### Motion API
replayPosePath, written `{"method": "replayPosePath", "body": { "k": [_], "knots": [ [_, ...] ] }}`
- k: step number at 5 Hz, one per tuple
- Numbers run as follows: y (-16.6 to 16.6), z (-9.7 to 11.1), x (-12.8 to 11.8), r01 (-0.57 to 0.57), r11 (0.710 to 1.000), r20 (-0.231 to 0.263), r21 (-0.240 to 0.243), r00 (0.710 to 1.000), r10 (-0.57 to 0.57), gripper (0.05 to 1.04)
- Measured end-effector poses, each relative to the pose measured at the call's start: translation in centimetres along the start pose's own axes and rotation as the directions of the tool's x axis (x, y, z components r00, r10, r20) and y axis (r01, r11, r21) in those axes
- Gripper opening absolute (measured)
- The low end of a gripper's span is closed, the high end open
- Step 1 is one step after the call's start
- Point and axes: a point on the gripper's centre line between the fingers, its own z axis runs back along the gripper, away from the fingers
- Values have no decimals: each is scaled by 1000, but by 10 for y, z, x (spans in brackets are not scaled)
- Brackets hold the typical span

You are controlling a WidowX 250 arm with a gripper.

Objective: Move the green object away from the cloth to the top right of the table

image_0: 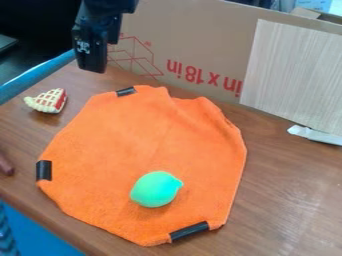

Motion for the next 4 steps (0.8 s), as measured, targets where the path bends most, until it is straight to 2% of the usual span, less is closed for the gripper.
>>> {"method": "replayPosePath", "body": {
  "k": [1,2,4],
  "knots": [
    [0,-6,1,-2,1000,-17,-22,1000,2,1001],
    [3,-6,8,-17,999,-191,-31,981,10,1001],
    [3,-6,7,-33,999,-202,-33,979,25,1001]
  ]
}}
